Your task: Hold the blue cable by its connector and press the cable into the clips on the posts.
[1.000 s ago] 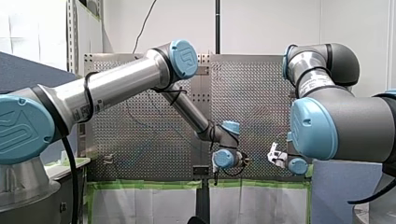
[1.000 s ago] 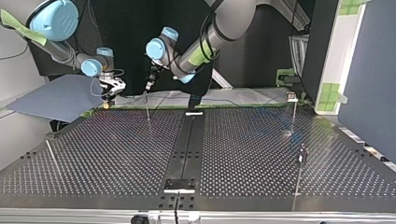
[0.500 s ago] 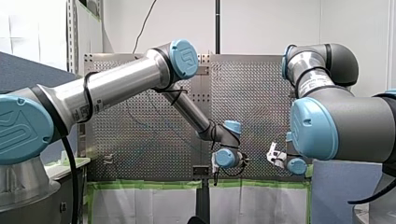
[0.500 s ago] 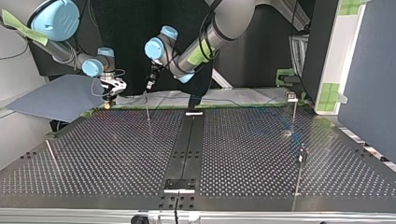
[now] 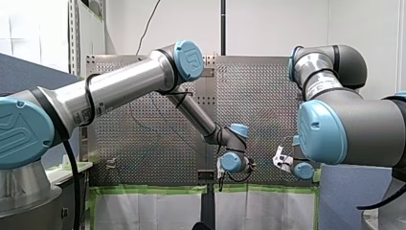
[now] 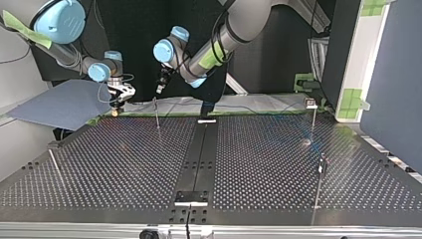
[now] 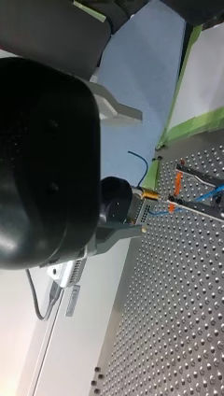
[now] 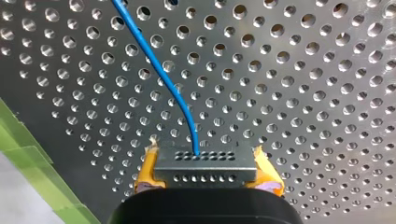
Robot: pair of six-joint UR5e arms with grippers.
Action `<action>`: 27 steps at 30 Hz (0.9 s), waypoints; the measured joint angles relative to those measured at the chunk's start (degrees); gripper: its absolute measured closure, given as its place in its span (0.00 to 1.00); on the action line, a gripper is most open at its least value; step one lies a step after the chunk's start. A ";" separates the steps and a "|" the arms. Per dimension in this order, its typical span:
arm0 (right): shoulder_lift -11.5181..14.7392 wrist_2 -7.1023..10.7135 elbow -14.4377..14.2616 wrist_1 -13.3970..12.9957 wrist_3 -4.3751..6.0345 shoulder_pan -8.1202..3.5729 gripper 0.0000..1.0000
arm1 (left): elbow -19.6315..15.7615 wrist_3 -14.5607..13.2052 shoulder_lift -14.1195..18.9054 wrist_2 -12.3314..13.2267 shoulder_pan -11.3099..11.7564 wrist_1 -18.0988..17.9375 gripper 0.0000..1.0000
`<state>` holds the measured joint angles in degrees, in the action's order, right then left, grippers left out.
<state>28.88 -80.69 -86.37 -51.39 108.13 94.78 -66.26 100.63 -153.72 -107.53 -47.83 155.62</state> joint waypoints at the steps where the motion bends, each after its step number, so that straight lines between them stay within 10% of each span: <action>1: 0.00 -0.01 0.00 0.06 -0.01 0.00 1.00 | 0.00 -0.04 -0.01 0.00 -0.03 0.23 0.00; 13: 0.00 -0.27 0.07 0.19 0.07 -0.08 1.00 | -3.54 -3.82 3.79 -1.34 -0.94 2.65 0.00; 27: 0.00 -0.46 0.10 0.68 -0.39 0.53 1.00 | -10.29 1.75 10.54 -1.27 0.00 -1.42 0.00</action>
<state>28.88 -81.15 -86.27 -50.71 107.74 95.31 -76.55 102.38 -143.19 -108.80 -47.82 154.20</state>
